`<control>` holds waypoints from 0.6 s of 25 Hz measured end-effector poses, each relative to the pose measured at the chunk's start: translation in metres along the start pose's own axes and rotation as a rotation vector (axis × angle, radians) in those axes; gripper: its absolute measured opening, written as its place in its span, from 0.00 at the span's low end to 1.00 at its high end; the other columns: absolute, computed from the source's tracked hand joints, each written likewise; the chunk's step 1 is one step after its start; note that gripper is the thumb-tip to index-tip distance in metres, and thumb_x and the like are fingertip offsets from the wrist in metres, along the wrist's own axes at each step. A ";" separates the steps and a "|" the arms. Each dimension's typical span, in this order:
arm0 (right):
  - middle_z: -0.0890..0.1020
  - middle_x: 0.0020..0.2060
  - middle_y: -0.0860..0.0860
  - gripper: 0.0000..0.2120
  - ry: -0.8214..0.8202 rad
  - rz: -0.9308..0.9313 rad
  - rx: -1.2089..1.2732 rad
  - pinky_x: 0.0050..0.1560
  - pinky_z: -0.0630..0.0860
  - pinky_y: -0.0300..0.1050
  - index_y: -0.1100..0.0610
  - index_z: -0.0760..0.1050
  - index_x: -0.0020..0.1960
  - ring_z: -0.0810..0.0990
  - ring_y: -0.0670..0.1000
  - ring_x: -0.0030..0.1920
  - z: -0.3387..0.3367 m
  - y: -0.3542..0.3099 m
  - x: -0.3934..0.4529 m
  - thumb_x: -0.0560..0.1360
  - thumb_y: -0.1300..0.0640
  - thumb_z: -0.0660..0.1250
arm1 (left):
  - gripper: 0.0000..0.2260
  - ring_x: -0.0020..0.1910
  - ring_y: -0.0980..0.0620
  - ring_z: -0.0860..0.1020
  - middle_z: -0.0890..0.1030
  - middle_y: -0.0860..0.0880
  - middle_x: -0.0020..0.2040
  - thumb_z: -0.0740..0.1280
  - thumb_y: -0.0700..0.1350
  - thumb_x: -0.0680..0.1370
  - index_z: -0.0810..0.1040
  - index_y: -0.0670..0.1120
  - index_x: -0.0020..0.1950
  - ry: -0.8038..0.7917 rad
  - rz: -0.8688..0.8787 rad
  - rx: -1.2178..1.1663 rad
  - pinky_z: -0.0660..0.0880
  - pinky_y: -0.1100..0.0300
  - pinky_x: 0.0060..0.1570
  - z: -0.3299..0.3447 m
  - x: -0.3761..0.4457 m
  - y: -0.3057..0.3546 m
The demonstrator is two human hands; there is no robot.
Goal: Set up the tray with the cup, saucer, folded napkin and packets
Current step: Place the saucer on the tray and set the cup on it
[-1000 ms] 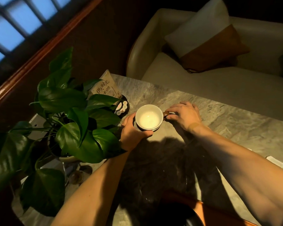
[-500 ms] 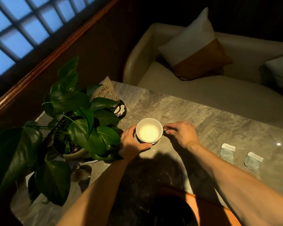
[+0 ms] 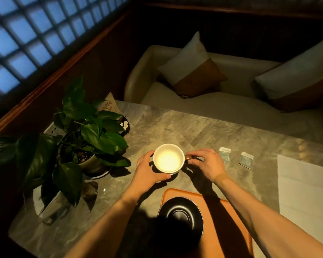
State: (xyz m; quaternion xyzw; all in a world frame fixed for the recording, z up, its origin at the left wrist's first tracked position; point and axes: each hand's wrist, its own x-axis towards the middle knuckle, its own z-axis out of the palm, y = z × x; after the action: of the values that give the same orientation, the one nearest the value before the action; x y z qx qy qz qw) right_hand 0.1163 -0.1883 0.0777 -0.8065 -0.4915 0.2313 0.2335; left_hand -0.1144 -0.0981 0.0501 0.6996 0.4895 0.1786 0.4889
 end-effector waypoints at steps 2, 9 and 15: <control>0.84 0.55 0.46 0.11 0.029 0.021 0.019 0.61 0.69 0.50 0.41 0.83 0.55 0.73 0.51 0.64 -0.003 0.001 -0.026 0.72 0.47 0.73 | 0.44 0.68 0.51 0.68 0.67 0.57 0.65 0.82 0.55 0.56 0.65 0.61 0.67 -0.034 0.019 0.054 0.69 0.52 0.67 0.000 -0.014 0.003; 0.83 0.56 0.48 0.12 0.045 0.102 0.043 0.65 0.68 0.54 0.42 0.82 0.57 0.72 0.52 0.65 -0.002 0.006 -0.105 0.74 0.47 0.72 | 0.45 0.71 0.49 0.64 0.67 0.51 0.69 0.83 0.53 0.58 0.66 0.55 0.71 -0.185 0.085 0.209 0.63 0.50 0.70 0.002 -0.052 0.005; 0.83 0.57 0.46 0.13 0.021 0.200 0.034 0.67 0.67 0.55 0.42 0.81 0.59 0.71 0.51 0.65 0.024 0.014 -0.159 0.75 0.47 0.71 | 0.45 0.70 0.49 0.64 0.69 0.52 0.69 0.78 0.62 0.56 0.66 0.55 0.70 -0.268 0.140 0.359 0.64 0.47 0.70 0.013 -0.080 -0.018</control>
State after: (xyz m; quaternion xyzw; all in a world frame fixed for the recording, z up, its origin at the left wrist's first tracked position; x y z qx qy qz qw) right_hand 0.0464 -0.3337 0.0738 -0.8498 -0.4021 0.2534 0.2278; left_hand -0.1506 -0.1723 0.0466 0.8251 0.3943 0.0280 0.4035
